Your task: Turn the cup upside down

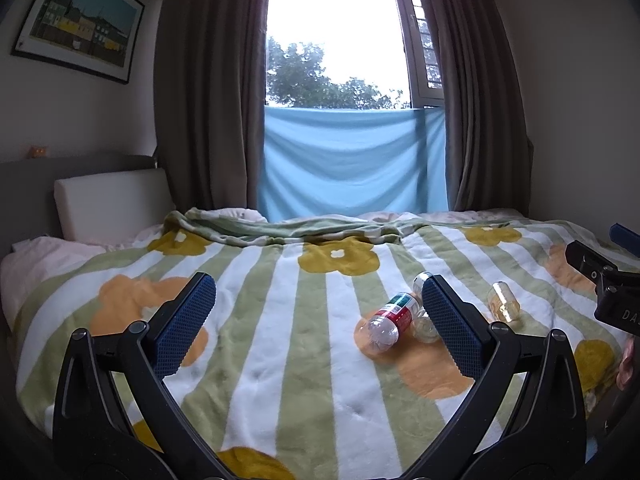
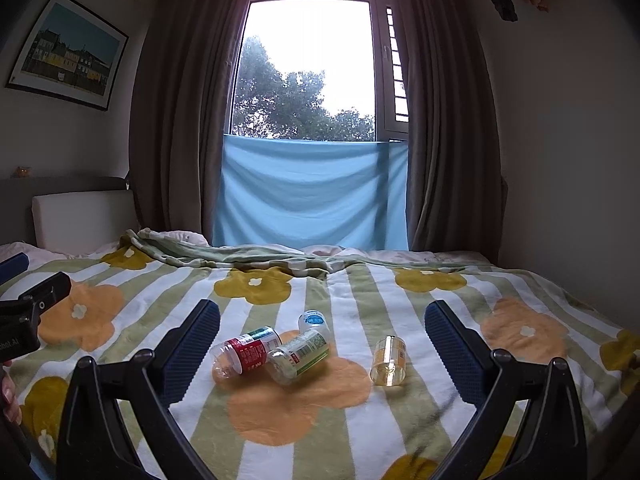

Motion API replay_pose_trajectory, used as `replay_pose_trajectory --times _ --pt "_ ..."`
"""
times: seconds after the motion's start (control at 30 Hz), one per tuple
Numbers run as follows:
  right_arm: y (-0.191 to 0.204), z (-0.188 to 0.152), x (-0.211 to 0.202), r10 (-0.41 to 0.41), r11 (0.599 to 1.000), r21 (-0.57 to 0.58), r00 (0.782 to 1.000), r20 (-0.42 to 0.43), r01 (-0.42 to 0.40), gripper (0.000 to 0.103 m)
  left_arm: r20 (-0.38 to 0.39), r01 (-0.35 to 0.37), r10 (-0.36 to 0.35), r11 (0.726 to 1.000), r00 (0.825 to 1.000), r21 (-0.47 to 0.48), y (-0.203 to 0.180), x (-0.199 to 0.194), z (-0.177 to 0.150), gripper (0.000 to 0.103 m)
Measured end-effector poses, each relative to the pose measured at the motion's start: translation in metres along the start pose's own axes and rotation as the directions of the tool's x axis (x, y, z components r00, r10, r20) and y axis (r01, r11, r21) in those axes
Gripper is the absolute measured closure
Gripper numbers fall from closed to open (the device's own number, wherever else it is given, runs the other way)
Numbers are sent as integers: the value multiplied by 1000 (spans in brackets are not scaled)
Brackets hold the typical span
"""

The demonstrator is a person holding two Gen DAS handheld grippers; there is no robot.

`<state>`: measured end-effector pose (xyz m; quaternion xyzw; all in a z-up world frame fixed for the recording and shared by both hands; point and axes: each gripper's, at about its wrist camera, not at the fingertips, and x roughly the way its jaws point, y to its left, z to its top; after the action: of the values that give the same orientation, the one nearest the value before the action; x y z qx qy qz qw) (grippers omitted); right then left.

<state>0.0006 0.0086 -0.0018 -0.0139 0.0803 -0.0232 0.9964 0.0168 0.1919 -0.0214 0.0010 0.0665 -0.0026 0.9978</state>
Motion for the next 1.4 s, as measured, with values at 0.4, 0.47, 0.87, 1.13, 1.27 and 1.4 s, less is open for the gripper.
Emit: replay_pose_trajectory --times 0.4,0.47,0.87,1.13,1.27,1.4 --pt "1 -4 4 -1 1000 5 1000 -13 2 1 12 -7 7 1000 1000 4 -4 -3 1 0" --pt "1 -3 4 -2 1000 5 1000 -11 2 1 12 -7 7 1000 1000 4 -3 -3 1 0" --pt "2 -3 4 -6 1000 2 1000 -9 6 1 15 4 -4 1000 1000 2 0 -4 -1 0" --pt "-1 -2 1 -16 1000 12 1000 -3 16 1 19 4 -4 1000 1000 -2 -1 -5 -2 0" --pt "-1 -2 1 -17 1000 12 1000 -6 17 1 17 9 -9 1000 1000 -2 0 -5 -2 0" --pt "-4 -3 0 -15 1000 19 1000 -11 15 1 10 17 -17 1000 1000 -2 -2 -5 -2 0"
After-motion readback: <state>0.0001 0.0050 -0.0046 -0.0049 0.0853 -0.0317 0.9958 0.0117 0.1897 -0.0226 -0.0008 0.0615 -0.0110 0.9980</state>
